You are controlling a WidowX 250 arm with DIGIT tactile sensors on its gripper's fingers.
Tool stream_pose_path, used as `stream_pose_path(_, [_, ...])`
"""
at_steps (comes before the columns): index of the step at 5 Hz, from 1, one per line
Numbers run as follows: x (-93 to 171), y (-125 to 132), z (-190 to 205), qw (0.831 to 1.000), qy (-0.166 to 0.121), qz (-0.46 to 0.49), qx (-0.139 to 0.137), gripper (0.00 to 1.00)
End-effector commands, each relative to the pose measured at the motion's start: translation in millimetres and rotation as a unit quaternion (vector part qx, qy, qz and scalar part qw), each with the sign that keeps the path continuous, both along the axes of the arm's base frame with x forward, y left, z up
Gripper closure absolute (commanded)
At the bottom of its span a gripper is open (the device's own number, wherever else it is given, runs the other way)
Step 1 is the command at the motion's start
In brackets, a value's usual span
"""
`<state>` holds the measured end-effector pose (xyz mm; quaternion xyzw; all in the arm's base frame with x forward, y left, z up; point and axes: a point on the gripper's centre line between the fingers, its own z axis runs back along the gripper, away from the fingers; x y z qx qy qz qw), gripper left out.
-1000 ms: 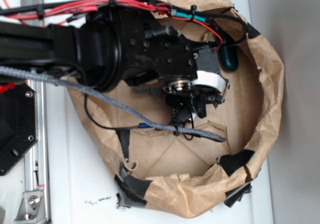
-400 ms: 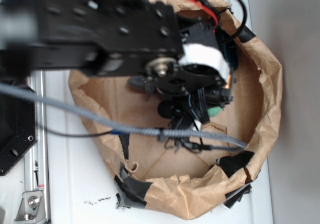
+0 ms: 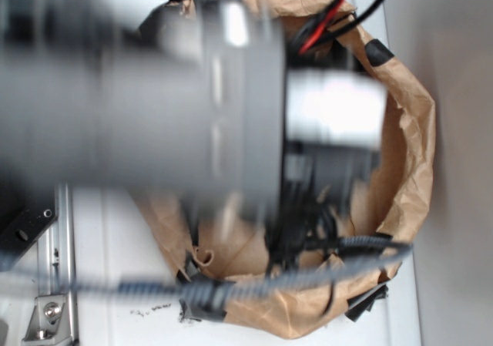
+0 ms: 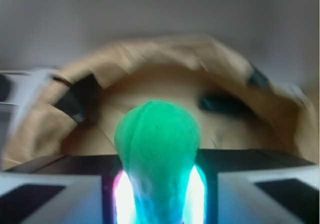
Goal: Grab the green ball.
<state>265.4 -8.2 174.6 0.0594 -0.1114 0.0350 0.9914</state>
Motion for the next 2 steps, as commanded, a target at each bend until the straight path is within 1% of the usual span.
stream_pose_path(1, [3.3, -9.5, 9.1, 0.997, -0.008, 0.079, 0.006, 1.0])
stream_pose_path(2, [-2.0, -10.3, 6.4, 0.996, -0.009, 0.083, 0.009, 1.0])
